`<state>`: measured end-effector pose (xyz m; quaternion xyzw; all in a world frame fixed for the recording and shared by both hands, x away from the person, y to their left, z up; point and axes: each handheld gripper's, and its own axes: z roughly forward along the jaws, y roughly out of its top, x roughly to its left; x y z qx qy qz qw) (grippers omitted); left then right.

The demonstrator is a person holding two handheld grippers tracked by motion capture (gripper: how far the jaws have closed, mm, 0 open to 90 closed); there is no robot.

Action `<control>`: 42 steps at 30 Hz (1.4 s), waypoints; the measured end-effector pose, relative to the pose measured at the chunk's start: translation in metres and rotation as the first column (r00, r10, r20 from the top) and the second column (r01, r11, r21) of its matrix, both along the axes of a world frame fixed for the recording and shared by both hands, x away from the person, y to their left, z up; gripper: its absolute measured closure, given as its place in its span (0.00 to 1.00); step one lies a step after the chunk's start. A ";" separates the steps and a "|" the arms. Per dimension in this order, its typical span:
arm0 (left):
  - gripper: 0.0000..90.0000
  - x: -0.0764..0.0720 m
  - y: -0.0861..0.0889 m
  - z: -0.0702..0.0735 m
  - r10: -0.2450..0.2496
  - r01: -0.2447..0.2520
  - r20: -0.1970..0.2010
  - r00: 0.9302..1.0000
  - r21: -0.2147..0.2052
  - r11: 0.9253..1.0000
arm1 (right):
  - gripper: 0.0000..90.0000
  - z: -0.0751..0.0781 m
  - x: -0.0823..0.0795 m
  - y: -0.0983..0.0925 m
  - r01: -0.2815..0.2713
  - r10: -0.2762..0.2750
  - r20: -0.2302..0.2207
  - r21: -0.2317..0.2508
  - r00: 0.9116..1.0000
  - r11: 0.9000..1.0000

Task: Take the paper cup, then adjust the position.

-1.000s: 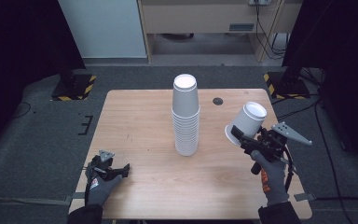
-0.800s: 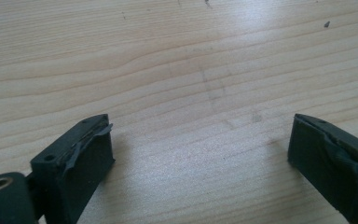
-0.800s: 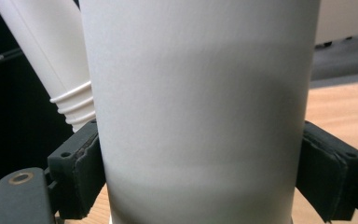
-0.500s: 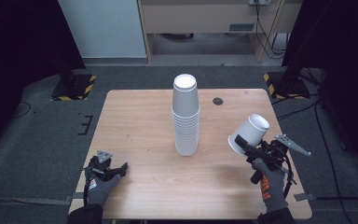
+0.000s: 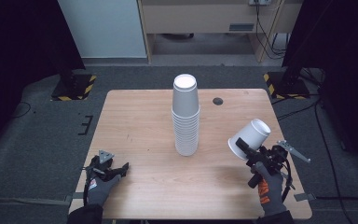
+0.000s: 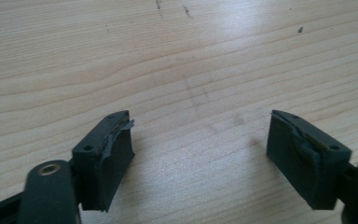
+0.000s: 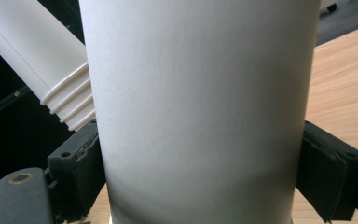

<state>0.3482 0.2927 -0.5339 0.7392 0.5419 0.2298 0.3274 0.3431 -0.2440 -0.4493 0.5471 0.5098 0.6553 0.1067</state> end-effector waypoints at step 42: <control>0.33 -0.023 -0.072 0.056 -0.232 0.286 0.348 0.908 -0.112 0.952 | 0.15 -0.015 -0.009 0.002 0.070 -0.051 -0.072 0.287 0.996 0.955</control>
